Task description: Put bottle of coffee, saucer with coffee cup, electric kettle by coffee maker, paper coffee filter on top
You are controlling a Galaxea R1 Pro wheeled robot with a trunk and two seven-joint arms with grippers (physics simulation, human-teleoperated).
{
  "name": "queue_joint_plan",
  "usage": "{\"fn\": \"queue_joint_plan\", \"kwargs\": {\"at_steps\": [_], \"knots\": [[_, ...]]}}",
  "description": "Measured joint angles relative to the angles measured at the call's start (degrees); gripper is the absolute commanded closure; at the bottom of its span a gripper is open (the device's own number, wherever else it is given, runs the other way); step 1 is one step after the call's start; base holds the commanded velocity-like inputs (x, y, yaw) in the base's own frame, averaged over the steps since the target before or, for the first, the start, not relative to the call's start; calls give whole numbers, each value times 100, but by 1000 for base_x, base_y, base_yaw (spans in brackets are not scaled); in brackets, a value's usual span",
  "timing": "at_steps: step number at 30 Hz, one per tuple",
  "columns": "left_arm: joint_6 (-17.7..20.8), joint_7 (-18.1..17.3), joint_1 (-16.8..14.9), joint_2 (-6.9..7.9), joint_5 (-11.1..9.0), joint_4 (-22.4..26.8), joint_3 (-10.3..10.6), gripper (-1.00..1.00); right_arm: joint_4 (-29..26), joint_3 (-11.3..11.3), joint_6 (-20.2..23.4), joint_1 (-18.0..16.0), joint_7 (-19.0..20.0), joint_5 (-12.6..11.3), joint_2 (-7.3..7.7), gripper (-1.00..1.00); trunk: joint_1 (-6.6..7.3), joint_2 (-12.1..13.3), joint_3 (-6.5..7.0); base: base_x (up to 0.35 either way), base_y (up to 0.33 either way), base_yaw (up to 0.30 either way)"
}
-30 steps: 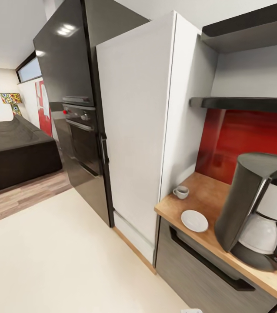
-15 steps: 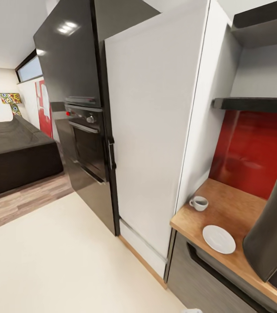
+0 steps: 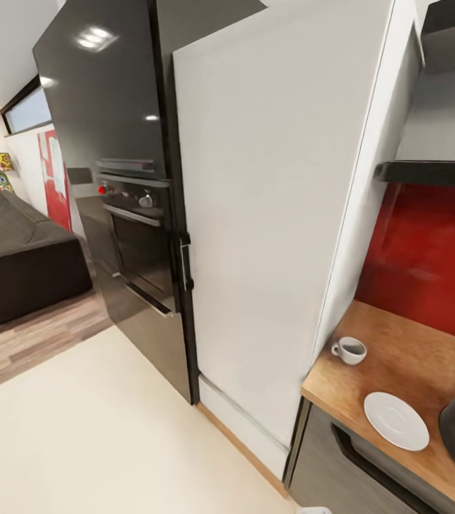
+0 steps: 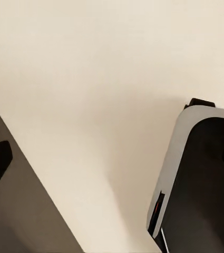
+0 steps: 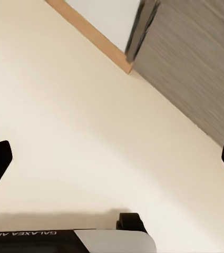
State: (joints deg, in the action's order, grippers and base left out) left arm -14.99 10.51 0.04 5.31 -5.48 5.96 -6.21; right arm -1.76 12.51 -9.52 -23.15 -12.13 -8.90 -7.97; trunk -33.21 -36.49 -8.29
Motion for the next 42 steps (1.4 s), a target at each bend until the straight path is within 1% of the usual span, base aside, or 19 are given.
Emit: {"fn": "queue_joint_plan", "kwargs": {"at_steps": [7,12,42], "knots": [[-4,0,-1,-11,-1,5,-9,-100,0,0,0,0,7,0,0,-100,-2,0,0,75,294,-265],[-1,-1,-3,-13,-1,6,-9,-100,1,0,0,0,7,0,0,-100,-3,1,0,-46,157,-267],[-4,0,4,-7,2,-2,-1,-100,1,1,-3,0,6,0,8,-100,-2,0,0,-10,4,-267]]}}
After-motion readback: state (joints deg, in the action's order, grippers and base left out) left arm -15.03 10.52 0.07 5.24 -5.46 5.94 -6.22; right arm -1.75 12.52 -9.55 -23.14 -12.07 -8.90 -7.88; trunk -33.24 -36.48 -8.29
